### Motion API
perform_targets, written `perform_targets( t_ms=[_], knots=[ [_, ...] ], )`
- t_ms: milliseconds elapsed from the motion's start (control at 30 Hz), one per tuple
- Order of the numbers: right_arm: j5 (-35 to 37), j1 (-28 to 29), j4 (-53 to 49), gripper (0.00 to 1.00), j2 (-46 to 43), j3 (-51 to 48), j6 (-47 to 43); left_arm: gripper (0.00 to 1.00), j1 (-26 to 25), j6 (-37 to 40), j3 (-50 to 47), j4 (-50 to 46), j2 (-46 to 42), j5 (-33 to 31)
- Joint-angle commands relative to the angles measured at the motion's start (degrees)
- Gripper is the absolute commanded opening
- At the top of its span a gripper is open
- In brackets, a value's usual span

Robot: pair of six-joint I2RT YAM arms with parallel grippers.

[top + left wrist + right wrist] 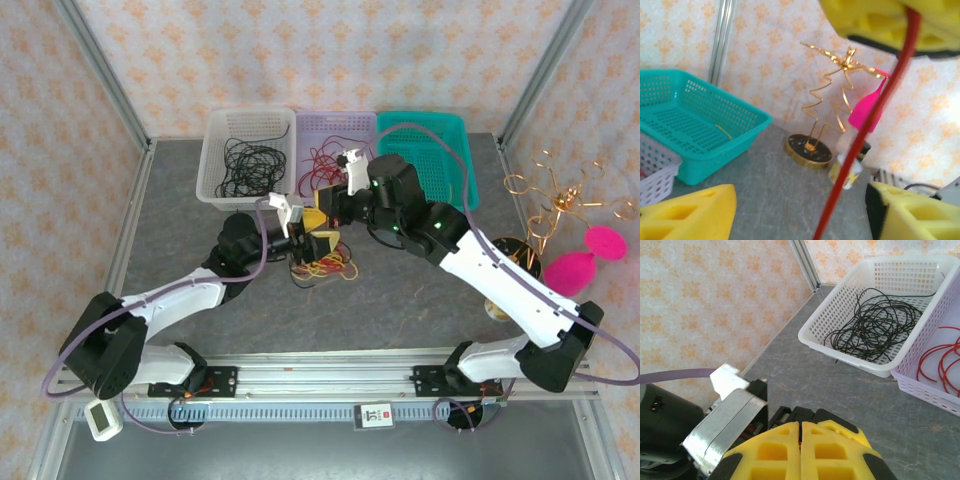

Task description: Untangle the cables

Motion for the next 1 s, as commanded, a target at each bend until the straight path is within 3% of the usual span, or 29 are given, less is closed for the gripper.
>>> perform_targets(
  t_ms=[0, 33, 100, 233, 333, 433, 633, 800, 967],
  knots=[
    [-1.27, 0.1, 1.85, 0.0, -2.45, 0.6, 2.59, 0.41, -0.45, -0.38, 2.56, 6.96, 0.93, 1.54],
    [-1.23, 0.1, 2.22, 0.0, -2.79, 0.26, 2.84, 0.24, -0.51, -0.75, 2.47, 7.06, 0.94, 0.5],
    [-1.09, 0.1, 3.05, 0.03, -3.47, -0.43, 3.08, 0.03, -0.6, -1.48, 1.84, 8.09, 0.83, -1.45],
    [1.29, -0.86, 3.77, 0.41, -6.03, -1.75, 3.53, 0.0, -0.6, -4.2, 0.63, 8.09, -0.26, -9.36],
    [1.54, -4.33, 5.52, 0.55, -10.33, -4.88, 4.12, 0.0, -0.69, -6.22, 0.58, 7.6, -0.55, -11.27],
    [-2.8, -7.8, 11.14, 0.57, -15.41, -12.87, 1.94, 0.0, -1.12, -7.32, 0.79, 7.35, -0.92, -10.91],
    [-20.16, -8.12, 30.87, 0.55, -17.16, -29.8, -1.35, 0.0, -2.43, -8.08, 2.23, 3.7, -2.88, -10.9],
    [-21.85, -8.16, 38.26, 0.48, -11.95, -32.83, -2.64, 0.0, -3.13, -9.27, 3.35, 1.11, -5.33, -11.75],
    [-27.09, -8.16, 49.88, 0.48, -10.63, -38.56, 1.67, 0.0, -3.5, -9.96, 4.44, -1.85, -7.69, -14.29]
  ],
)
